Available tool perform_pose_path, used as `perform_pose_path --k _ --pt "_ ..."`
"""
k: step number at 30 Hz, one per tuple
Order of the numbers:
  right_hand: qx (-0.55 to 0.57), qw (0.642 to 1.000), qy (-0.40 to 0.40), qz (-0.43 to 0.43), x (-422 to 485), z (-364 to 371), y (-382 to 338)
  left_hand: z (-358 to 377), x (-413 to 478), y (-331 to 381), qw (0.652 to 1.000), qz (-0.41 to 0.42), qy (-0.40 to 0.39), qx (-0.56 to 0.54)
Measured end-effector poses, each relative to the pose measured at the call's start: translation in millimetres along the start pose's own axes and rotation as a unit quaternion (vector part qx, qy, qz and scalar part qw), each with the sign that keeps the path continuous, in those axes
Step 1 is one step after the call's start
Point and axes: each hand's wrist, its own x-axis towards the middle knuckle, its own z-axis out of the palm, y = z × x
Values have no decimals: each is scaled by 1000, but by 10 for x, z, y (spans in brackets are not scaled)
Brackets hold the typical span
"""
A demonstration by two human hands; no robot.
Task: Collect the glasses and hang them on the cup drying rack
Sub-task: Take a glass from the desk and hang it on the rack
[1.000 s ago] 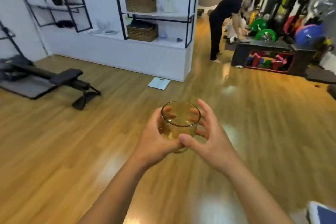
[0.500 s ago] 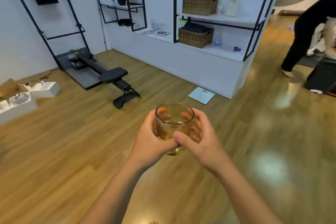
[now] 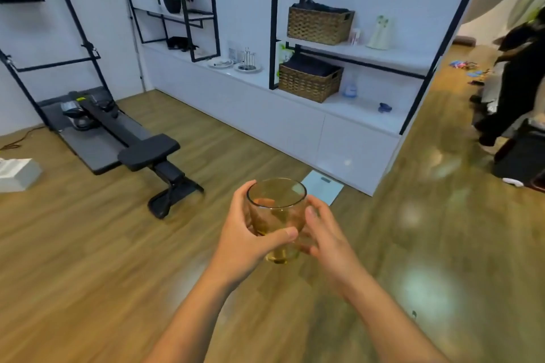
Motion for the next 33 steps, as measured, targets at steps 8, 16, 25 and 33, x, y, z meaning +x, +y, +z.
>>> perform_pose_path --k 8,16,25,33 --pt "144 983 -60 93 1871 -272 132 74 1896 -237 1000 2 18 9" --pt "266 921 -207 198 3986 -474 -56 -15 3824 -494 996 -23 90 -19" --pt "190 938 -223 187 6176 -175 -270 -677 5644 -896 982 -52 176 -53" --pt "151 961 -152 178 8110 243 -280 -1439 7576 -1362 969 -101 177 -138"
